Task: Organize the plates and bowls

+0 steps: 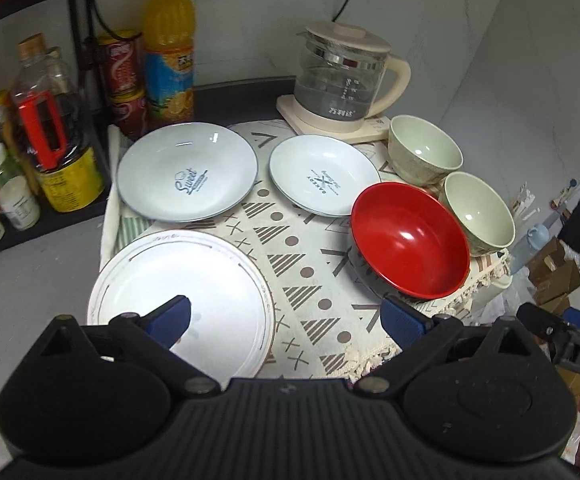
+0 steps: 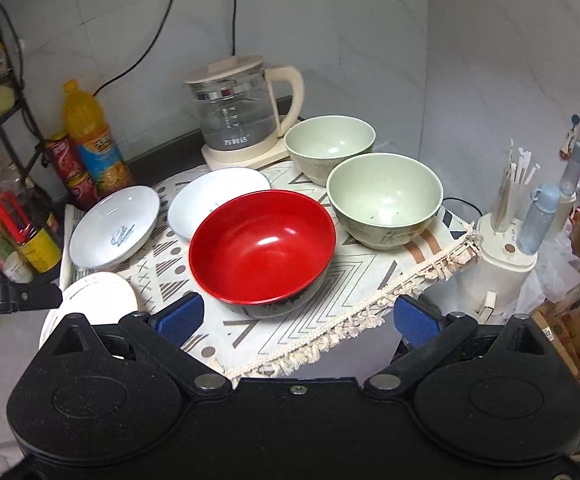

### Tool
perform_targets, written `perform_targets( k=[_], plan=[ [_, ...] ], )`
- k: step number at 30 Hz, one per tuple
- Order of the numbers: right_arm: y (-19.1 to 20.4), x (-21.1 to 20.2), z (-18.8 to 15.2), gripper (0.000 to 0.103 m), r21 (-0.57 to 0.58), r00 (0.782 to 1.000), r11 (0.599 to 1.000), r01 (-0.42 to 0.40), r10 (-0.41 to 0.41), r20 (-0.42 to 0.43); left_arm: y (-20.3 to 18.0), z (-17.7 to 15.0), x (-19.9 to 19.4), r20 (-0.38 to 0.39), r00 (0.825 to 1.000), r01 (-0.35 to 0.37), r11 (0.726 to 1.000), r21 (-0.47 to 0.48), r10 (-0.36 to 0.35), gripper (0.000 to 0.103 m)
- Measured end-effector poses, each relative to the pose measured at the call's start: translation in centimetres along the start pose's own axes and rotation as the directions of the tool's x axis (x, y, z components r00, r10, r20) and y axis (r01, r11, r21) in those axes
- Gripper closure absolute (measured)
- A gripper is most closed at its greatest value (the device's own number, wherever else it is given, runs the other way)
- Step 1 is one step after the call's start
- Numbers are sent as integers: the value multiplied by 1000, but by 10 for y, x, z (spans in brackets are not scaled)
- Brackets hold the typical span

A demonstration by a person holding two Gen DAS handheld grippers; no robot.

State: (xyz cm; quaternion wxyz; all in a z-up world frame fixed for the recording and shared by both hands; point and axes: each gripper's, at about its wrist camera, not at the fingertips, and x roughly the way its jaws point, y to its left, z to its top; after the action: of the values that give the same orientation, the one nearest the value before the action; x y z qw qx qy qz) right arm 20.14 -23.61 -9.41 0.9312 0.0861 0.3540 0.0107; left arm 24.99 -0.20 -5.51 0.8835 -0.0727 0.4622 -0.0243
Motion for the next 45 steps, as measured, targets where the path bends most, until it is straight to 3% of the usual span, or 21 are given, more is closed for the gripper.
perform_targets(
  k=[4,9,16,29,35,42,45],
  plan=[
    [-4,9,6,2,45,1000,999,4,-3,-24,-2,10,12,-20,1000,25,1000,16,-25,3],
    [-12,24,13,9,85,998,996,10,-6,-55,-9,22,29,-40,998,49,999,21,-48,3],
    [-32,38,24,10,136,999,990,25,-18,-49,-32,40,53,-54,996,76,995,65,-73,3],
    [-87,78,57,15,171,996,984,49,-35,-86,-107,86,102,-68,988,143,983,114,-136,10],
    [-118,96,67,26,198,993,978,64,-44,-105,-148,99,126,-82,981,185,970,156,-174,15],
    [-142,121,72,40,197,990,979,54,-27,-136,-174,105,163,-132,973,206,968,146,-187,42],
    [-149,130,75,44,196,988,979,52,-22,-153,-180,109,173,-144,970,215,967,138,-195,46]
  ],
)
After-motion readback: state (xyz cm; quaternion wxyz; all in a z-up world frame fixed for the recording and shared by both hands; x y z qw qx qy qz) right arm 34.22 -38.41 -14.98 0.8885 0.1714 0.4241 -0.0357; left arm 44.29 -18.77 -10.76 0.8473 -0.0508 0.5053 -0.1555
